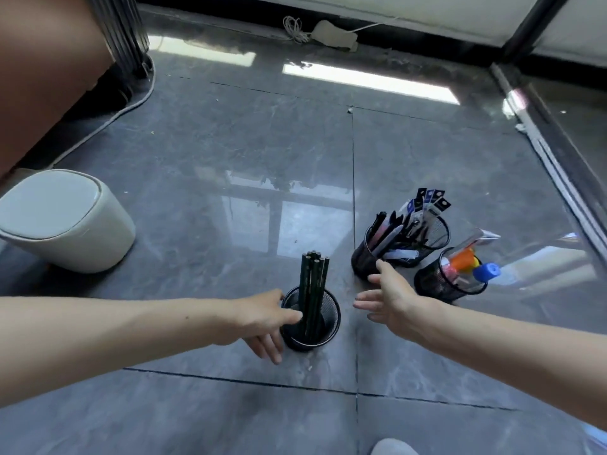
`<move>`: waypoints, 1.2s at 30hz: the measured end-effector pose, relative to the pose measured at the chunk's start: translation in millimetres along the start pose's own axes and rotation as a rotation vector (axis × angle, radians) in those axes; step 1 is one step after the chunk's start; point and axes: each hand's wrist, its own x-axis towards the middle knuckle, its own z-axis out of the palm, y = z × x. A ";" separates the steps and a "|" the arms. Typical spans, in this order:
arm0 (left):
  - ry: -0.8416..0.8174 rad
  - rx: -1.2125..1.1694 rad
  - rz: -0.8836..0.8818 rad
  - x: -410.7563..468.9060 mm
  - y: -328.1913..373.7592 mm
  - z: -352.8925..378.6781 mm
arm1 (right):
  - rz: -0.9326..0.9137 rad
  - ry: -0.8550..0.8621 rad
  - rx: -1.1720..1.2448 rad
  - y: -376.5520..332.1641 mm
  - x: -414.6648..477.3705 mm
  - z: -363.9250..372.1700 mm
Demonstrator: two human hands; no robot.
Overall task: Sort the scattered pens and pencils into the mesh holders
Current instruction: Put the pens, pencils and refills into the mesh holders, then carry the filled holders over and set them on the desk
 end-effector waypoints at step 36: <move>0.510 -0.329 0.177 42.1 29.0 -53.4 | -0.224 0.030 0.001 -39.2 31.5 18.1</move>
